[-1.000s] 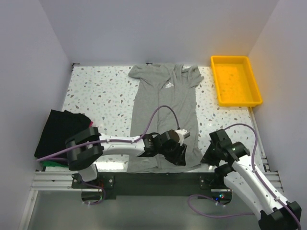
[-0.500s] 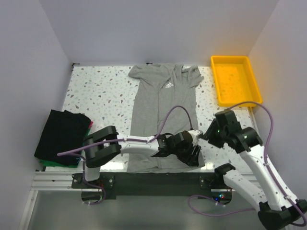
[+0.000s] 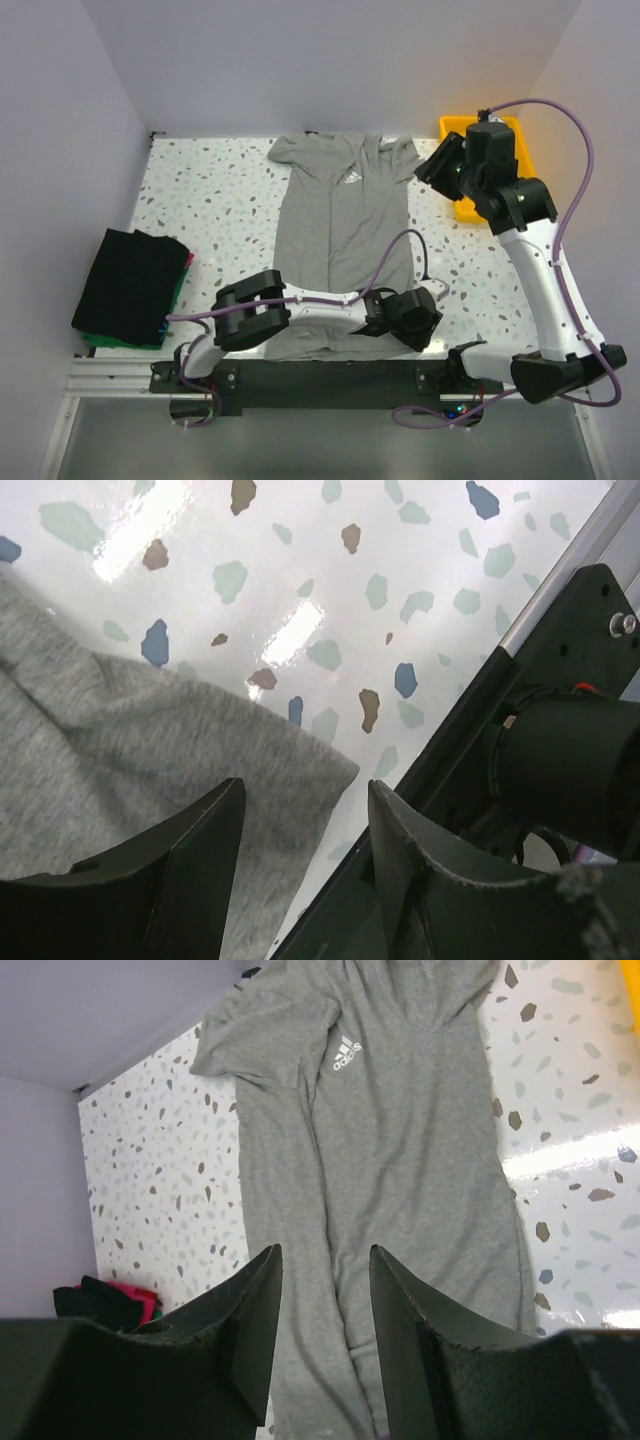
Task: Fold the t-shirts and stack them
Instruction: Fold the tshirt
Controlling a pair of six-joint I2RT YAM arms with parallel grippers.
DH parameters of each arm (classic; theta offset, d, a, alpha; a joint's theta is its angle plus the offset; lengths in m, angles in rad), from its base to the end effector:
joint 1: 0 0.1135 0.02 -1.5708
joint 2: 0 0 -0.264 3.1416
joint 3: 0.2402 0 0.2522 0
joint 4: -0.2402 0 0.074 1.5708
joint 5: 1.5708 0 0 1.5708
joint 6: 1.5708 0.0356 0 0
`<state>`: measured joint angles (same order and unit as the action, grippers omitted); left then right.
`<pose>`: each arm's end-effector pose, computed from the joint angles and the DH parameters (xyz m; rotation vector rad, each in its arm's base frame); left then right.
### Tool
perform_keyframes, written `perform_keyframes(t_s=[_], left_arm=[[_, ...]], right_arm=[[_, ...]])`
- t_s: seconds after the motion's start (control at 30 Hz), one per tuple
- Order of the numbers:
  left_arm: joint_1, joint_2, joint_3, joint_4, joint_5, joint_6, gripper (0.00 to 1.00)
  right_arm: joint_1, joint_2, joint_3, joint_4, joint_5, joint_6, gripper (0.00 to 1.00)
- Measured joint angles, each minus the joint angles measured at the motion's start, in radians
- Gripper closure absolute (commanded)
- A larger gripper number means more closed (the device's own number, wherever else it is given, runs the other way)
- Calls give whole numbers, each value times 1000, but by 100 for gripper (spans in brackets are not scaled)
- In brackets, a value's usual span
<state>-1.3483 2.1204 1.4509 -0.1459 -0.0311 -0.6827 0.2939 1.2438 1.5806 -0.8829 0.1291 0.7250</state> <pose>0.1031 -0.4507 0.1539 0.8306 2.4519 -0.8515 0.2310 0.0651 0.4443 0.5353 2.0799 0.4676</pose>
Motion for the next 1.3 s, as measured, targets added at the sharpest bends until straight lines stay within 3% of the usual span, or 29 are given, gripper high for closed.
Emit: perform_keyframes(t_s=[0.5,0.8,1.3], left_arm=[[-86,124,214,-151,-271,86,51],[-141,138,227,-182,-430,153,50],[-167,137,194,-100,-471,213,50]], right_arm=[[-31,114,42,85,-70,-70,56],[-32,156,42,95,-73,-98,57],[-32,156,42,113,-81,-115,57]])
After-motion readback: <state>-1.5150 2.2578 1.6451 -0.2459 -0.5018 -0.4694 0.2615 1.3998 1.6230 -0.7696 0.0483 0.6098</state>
